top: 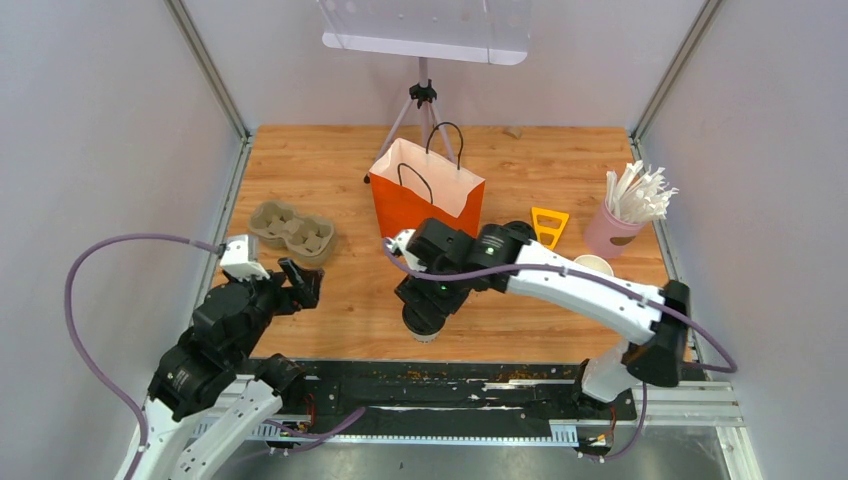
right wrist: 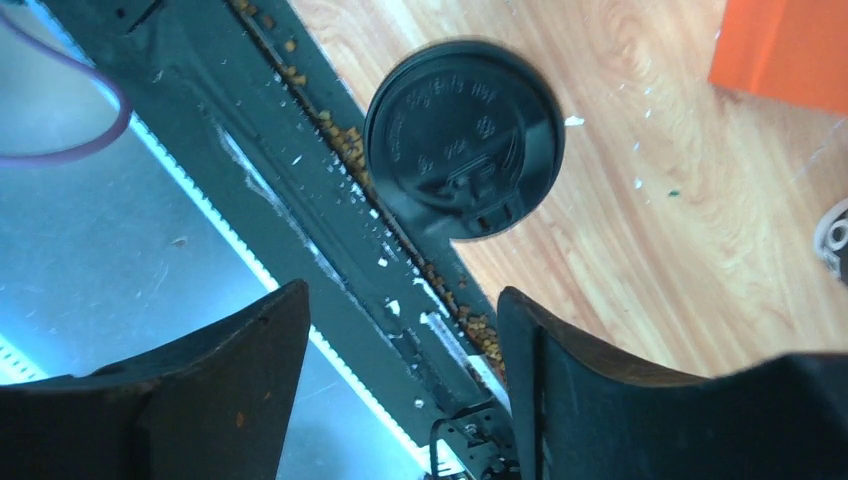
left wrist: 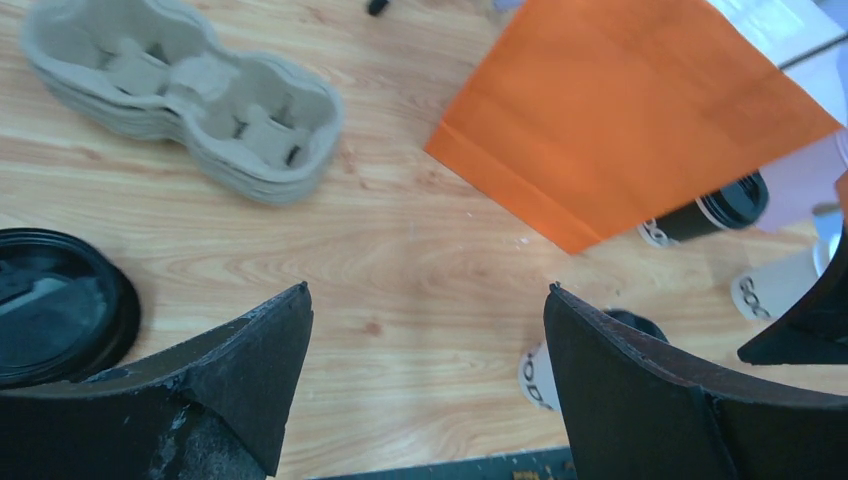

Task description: Pack the takeout coffee

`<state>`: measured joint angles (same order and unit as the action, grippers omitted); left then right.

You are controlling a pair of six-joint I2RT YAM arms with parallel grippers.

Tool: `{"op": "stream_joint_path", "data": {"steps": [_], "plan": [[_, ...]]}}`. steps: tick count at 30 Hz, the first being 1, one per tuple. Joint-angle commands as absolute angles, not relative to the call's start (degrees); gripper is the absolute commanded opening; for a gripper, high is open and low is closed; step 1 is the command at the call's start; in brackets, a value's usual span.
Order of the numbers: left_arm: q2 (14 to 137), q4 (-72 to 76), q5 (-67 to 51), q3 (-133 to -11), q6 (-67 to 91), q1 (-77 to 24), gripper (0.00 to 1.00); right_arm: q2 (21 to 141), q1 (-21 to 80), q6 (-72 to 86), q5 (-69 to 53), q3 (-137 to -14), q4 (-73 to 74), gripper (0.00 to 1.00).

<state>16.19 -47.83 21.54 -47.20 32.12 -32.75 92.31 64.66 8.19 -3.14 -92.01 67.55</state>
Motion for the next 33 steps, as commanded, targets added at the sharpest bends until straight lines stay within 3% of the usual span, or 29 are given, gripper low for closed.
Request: {"op": "stream_joint_path", "data": {"steps": [1, 3, 8, 16, 33], "plan": [[20.5, -46.0, 10.1, -48.4, 34.4, -32.6, 0.90, 83.2, 62.6, 15.0, -10.6, -80.7, 54.0, 0.58], [22.2, -43.2, 4.2, -46.8, 35.4, -32.6, 0.88, 80.1, 60.9, 17.5, -12.9, -75.1, 48.3, 0.35], [27.9, -35.5, -9.1, -40.4, 38.7, -32.6, 0.80, 74.6, 58.9, 23.3, -12.7, -65.7, 36.2, 0.15], [31.9, -20.5, -16.6, -30.3, 45.6, -32.6, 0.75, 71.6, 57.5, 28.6, -14.0, -56.9, 19.3, 0.15], [37.9, -8.4, -20.6, -22.9, 47.7, -32.6, 0.71, 74.1, 54.5, 27.6, -15.3, -51.5, 16.2, 0.16]]}}
